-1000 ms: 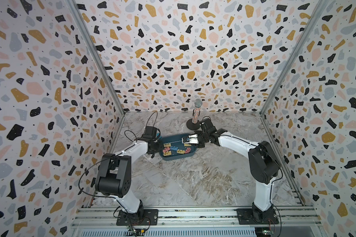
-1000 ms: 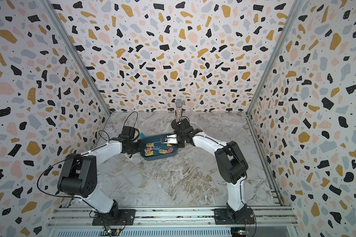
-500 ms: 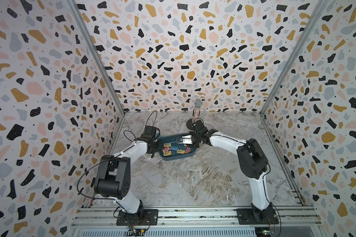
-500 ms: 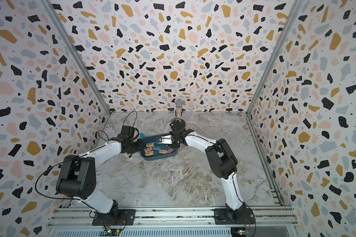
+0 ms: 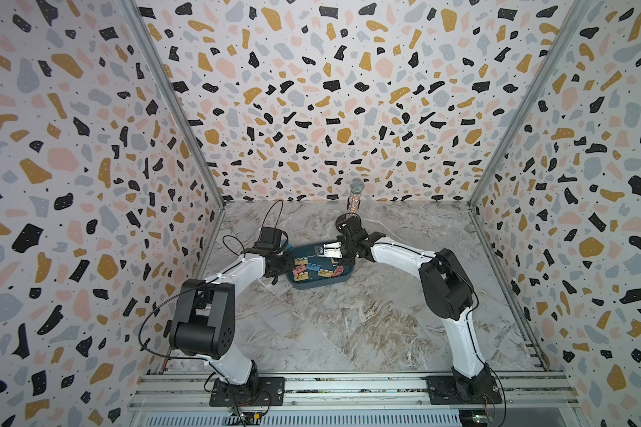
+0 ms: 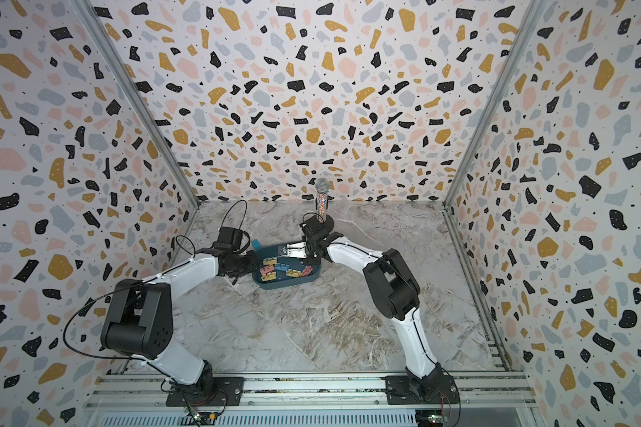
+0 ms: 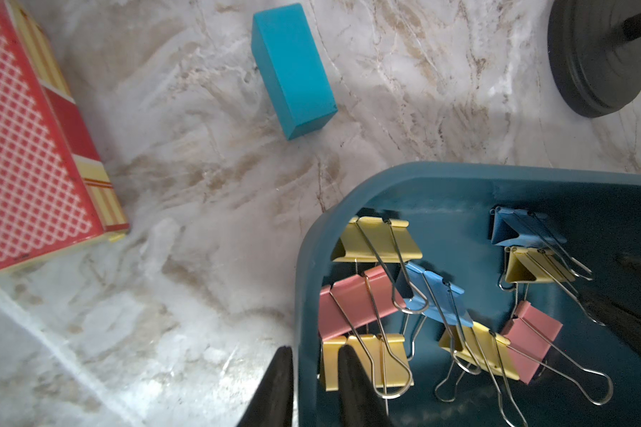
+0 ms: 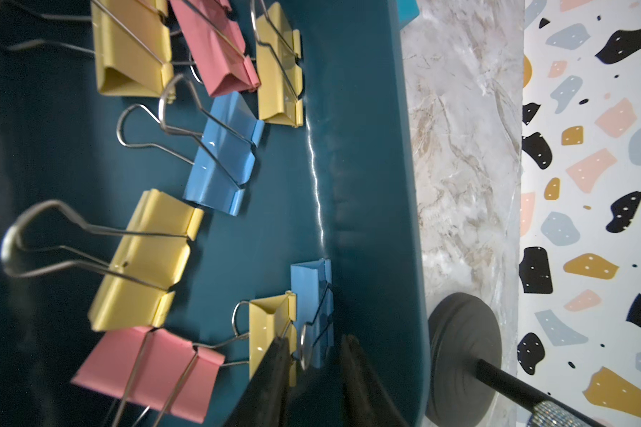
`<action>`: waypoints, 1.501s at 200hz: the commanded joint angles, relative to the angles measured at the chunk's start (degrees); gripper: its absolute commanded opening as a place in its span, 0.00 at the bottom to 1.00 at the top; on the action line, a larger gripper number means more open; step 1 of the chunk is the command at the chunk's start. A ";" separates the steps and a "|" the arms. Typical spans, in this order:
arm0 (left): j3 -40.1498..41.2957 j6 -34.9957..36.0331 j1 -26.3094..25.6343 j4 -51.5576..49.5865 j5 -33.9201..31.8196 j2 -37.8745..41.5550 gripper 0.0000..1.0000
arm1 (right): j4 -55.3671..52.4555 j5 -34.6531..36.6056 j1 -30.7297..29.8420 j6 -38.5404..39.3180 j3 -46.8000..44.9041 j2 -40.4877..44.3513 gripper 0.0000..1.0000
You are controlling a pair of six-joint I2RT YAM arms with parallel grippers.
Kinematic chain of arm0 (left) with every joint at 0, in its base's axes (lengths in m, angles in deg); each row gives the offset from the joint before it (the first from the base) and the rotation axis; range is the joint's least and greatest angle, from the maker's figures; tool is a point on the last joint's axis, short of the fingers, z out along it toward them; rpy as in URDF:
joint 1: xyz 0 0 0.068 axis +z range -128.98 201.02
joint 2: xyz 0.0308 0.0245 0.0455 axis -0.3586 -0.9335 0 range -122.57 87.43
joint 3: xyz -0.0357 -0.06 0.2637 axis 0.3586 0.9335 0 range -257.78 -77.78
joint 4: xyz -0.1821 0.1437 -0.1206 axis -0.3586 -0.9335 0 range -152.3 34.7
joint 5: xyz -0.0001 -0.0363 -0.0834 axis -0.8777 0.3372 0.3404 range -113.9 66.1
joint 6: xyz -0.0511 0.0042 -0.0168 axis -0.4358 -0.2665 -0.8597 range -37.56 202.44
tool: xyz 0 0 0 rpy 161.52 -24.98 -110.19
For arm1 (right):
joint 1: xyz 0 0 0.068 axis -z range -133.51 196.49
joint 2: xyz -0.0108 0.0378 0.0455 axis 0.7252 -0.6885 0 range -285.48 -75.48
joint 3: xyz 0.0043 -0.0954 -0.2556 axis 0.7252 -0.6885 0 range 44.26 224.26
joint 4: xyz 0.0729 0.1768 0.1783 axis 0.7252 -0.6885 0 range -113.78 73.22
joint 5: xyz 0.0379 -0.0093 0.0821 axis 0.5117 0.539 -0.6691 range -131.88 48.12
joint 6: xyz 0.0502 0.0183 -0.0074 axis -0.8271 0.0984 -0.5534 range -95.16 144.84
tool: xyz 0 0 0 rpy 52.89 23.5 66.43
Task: Take out the binder clips from the storage box
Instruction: Pick up the binder clip from the storage box.
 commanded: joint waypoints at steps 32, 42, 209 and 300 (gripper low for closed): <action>0.81 -0.28 0.38 0.67 0.25 1.78 0.25 | -3.29 1.51 -0.29 -0.60 3.85 -0.81 0.29; 0.81 -0.28 0.38 0.70 0.22 1.79 0.25 | -3.39 1.71 -0.29 -0.60 4.11 -1.13 0.29; 1.07 -0.22 0.38 0.61 0.08 2.46 0.25 | -3.16 3.10 -0.29 -0.99 6.11 -3.75 0.02; 1.23 -0.28 0.38 0.53 -0.11 2.57 0.25 | 0.07 3.54 -0.29 -1.92 4.22 -1.03 0.00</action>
